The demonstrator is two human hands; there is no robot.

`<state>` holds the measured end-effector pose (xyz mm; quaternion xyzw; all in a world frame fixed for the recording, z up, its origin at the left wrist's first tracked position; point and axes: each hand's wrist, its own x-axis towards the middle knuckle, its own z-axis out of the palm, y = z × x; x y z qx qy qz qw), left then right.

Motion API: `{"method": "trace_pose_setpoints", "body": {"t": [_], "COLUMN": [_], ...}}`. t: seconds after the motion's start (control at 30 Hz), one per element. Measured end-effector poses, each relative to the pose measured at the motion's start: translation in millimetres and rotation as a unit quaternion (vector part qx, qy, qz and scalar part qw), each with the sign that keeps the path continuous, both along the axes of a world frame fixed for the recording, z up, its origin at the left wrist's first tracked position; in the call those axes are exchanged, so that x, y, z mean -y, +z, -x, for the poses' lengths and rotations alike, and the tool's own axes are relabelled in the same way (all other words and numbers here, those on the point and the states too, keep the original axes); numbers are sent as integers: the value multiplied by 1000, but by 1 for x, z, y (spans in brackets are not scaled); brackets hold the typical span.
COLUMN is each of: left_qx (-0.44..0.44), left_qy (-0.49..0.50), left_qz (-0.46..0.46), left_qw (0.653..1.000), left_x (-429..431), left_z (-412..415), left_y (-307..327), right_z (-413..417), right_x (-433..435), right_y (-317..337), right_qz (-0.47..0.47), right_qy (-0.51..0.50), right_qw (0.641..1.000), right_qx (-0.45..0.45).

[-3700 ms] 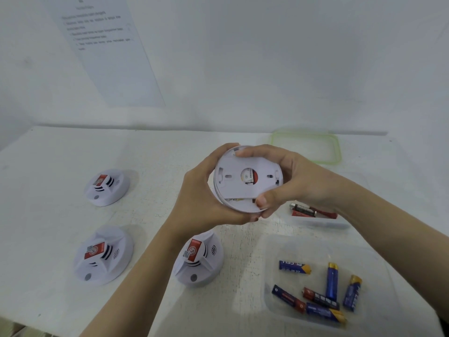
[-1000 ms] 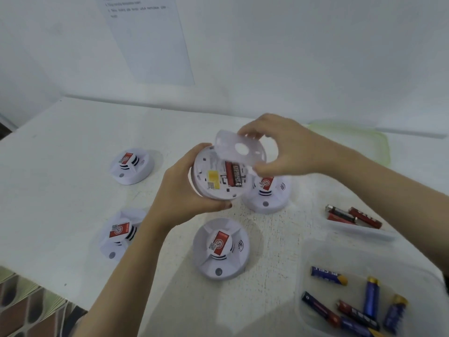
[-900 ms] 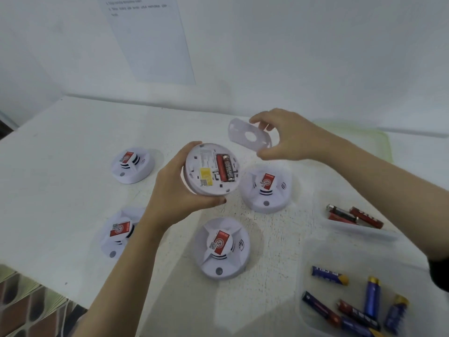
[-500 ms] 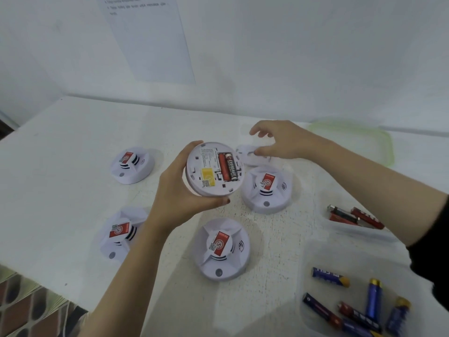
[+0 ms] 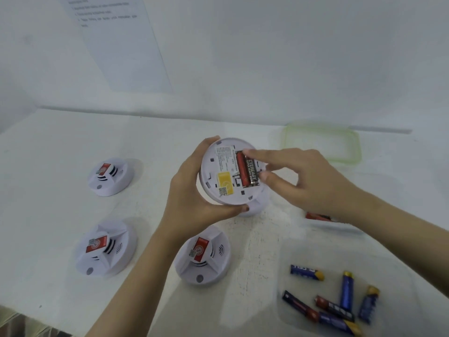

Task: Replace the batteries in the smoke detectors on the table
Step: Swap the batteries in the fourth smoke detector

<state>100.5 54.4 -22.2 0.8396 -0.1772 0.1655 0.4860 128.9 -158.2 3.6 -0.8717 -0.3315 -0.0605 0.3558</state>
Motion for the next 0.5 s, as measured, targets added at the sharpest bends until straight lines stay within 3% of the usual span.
{"method": "trace_pose_setpoints", "body": {"t": [0.3,0.5], "left_qx": [21,88], "left_qy": [-33,-53], "left_qz": [-38,-56], "left_qw": [999,993], "left_x": [25,40], "left_z": [-6,-3], "left_y": [-7,-11], "right_z": [15,21], "right_x": [17,27], "right_y": [-5,0], "right_qz": [-34,-43], "right_qy": [-75,-84], "right_qw": [996,994], "right_qx": [-18,-47]}}
